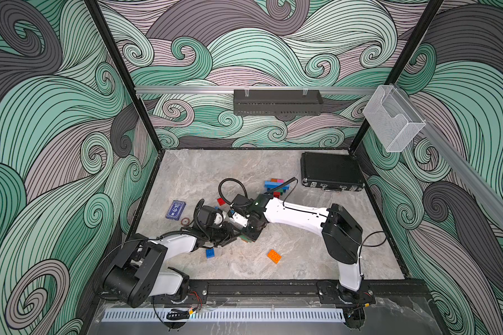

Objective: Assemble a heart with lego
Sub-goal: Assemble the lego brick with the lego brick.

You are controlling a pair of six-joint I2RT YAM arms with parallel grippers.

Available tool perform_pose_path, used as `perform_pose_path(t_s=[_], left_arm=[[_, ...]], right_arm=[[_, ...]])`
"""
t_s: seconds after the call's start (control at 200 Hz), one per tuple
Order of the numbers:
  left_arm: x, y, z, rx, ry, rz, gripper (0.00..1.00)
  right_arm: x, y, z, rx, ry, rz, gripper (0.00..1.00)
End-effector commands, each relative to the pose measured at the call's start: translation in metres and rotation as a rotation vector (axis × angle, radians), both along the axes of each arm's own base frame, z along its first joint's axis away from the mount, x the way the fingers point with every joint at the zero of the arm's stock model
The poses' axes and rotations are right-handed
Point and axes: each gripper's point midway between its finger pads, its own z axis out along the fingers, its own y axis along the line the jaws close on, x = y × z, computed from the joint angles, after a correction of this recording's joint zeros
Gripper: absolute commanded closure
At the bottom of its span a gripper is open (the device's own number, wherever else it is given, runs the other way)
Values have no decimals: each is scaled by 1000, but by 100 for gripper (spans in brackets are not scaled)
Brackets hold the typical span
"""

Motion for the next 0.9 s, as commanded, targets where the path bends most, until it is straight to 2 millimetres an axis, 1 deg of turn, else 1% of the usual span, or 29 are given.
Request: perform_pose_path(t_s=[0.0, 0.145, 0.285, 0.39, 0.495, 0.646, 0.741, 0.821, 0.896], left_arm=[[-11, 9, -16, 44, 57, 21, 59], [-11, 9, -17, 44, 58, 21, 58], [-12, 10, -19, 48, 62, 21, 58], [-13, 10, -19, 47, 63, 21, 58], [-13, 10, -18, 48, 61, 23, 58], [-14, 11, -17, 49, 59, 26, 58], [-14, 12, -17, 50, 57, 27, 59], [-14, 11, -15, 48, 55, 28, 58], [-14, 11, -13, 40, 52, 29, 58]], right_arm=[[-15, -20, -14, -107, 0, 4, 75], [-23, -13, -11, -67, 3, 22, 75], [-27, -16, -15, -74, 19, 26, 75], [-23, -20, -19, -91, -2, 1, 75], [-22, -26, -29, -133, -17, -10, 75], [-15, -43, -50, -246, -82, -16, 77], [-18, -49, -63, -285, -67, -21, 77], [-21, -50, -68, -294, -46, -20, 77], [-20, -47, -65, -277, -36, -24, 77]])
